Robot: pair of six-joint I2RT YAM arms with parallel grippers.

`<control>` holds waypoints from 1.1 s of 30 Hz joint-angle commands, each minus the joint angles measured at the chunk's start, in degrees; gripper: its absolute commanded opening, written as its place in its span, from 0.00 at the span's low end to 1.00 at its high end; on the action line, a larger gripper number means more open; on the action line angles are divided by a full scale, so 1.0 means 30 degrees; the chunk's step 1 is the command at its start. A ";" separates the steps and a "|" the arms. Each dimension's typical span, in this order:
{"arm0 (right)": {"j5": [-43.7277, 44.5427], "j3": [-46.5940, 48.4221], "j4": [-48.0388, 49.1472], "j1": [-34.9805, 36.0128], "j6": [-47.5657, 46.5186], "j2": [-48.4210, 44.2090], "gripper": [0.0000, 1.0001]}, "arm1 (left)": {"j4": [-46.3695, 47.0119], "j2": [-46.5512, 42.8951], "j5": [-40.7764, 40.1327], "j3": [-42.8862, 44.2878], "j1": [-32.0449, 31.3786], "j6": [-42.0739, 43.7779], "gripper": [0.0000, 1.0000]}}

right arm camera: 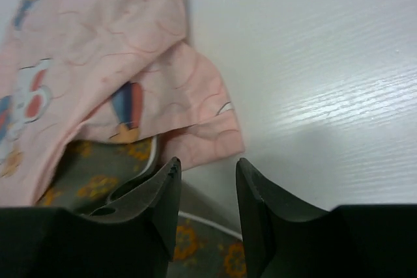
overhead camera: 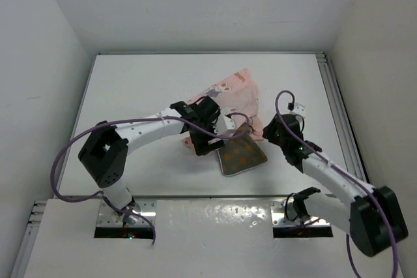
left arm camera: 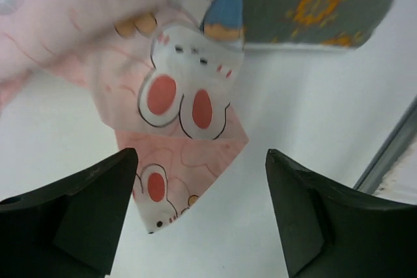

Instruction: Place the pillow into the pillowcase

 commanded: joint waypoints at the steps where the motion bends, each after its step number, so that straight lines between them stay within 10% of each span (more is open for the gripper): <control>1: -0.0752 0.1883 -0.1326 -0.0913 -0.0617 0.2633 0.39 | 0.1527 -0.0727 -0.1999 -0.1712 -0.0085 0.0064 0.78; 5: -0.1805 0.3377 -0.1360 -0.1705 -0.0792 0.6964 0.44 | 0.1918 -0.0551 -0.2039 -0.1457 -0.0201 -0.0433 0.99; 14: -0.3712 0.4643 -0.0509 -0.1677 -0.0327 1.0785 0.56 | 0.1244 -0.1139 0.0246 0.0799 -0.3567 0.0798 1.00; 23: -0.5528 0.2533 0.2393 -0.1940 0.1199 1.1022 0.02 | 0.6656 0.1319 0.0339 -0.0430 -0.4449 -0.0875 1.00; 33: -0.6262 0.0835 0.2598 -0.1620 0.1229 0.8415 0.00 | 1.2137 0.3433 -0.2180 -0.2947 -0.5153 -0.0697 0.90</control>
